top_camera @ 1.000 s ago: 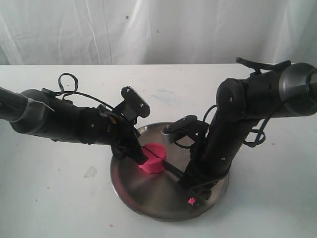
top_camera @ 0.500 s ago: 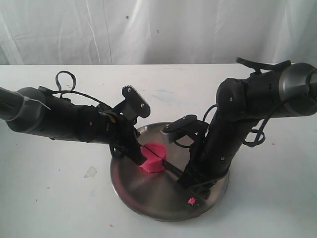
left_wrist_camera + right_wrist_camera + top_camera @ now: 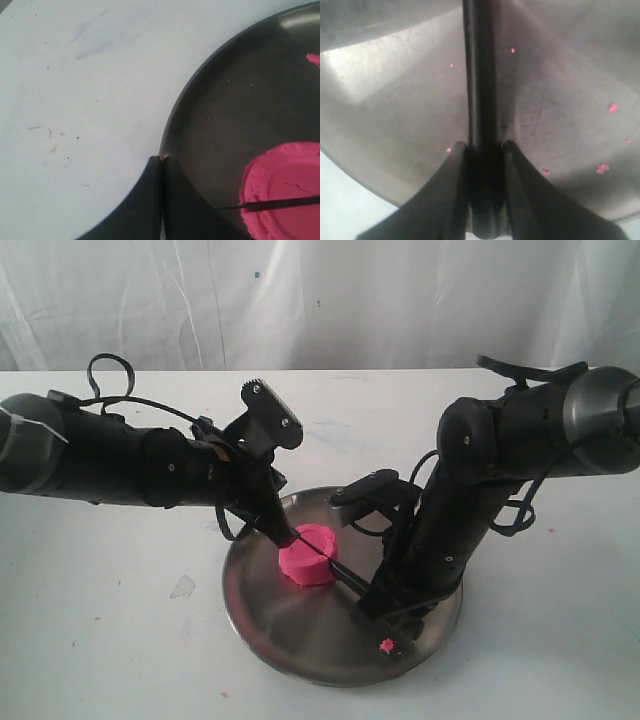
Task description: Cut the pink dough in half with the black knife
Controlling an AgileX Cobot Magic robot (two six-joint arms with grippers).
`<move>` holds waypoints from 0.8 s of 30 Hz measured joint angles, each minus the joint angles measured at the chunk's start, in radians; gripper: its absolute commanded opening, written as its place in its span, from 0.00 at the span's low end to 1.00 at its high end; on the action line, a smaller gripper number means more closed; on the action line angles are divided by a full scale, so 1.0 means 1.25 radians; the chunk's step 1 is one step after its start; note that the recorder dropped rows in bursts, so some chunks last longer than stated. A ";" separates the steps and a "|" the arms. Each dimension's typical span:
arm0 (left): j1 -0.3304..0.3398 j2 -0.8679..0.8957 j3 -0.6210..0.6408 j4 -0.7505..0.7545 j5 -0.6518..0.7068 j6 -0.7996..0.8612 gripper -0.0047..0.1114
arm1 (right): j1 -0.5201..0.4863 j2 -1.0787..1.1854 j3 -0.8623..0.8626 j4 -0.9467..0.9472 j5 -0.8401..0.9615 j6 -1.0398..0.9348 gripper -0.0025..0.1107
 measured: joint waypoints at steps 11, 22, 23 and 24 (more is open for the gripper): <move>0.000 0.061 0.000 0.000 -0.053 0.000 0.04 | 0.000 0.000 0.000 0.000 -0.001 0.000 0.02; 0.000 0.109 0.000 0.000 -0.078 0.000 0.04 | 0.000 0.000 0.000 0.000 0.002 0.000 0.02; 0.000 0.109 0.000 0.000 -0.078 0.000 0.04 | 0.000 0.000 0.000 0.000 0.002 0.000 0.02; 0.000 0.109 0.000 0.000 -0.078 0.000 0.04 | 0.000 0.000 0.000 0.000 0.002 0.000 0.02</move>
